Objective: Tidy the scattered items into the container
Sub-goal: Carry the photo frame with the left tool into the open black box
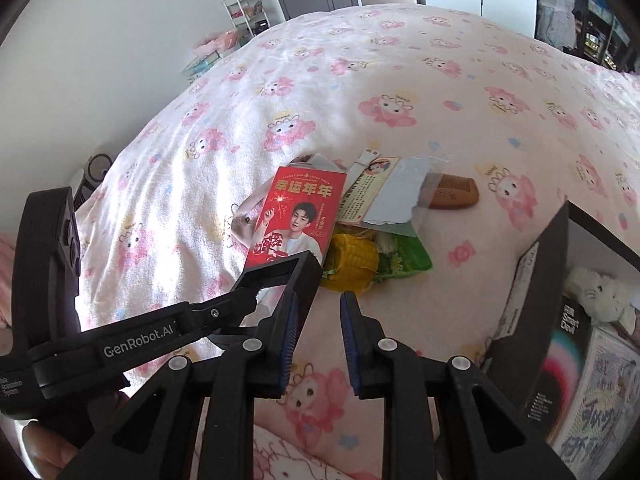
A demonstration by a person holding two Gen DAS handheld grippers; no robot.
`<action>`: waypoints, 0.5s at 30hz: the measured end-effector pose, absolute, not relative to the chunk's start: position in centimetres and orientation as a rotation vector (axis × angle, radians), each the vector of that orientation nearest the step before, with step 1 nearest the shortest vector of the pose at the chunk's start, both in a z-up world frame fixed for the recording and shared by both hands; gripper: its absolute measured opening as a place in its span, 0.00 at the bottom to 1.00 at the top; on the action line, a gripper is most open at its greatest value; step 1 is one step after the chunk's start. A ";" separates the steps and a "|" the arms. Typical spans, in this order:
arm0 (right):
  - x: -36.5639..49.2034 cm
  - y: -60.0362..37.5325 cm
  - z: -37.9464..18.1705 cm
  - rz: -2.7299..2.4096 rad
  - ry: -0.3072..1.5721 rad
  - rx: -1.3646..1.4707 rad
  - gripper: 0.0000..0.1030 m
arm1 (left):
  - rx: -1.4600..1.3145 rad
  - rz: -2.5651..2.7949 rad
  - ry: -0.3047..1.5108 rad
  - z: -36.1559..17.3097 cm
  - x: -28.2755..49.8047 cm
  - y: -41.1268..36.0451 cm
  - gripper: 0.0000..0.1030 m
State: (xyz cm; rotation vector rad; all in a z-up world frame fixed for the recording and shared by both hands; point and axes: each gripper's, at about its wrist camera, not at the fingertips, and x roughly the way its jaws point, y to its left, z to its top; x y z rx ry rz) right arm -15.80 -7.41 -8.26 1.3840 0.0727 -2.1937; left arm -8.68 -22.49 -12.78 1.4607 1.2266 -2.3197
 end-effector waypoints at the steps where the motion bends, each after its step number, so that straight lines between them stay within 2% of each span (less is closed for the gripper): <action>1: -15.4 -6.5 -7.6 -2.206 0.062 1.373 0.19 | 1.456 -2.350 1.214 -12.0 -8.5 -21.6 0.20; 9: -11.5 2.3 -1.8 -2.372 -0.026 1.226 0.19 | 1.460 -2.606 1.082 -6.3 -8.7 -13.3 0.20; 15: -9.8 9.6 -1.8 -2.505 -0.023 1.237 0.19 | 1.586 -2.676 0.830 -6.0 -11.2 -3.8 0.20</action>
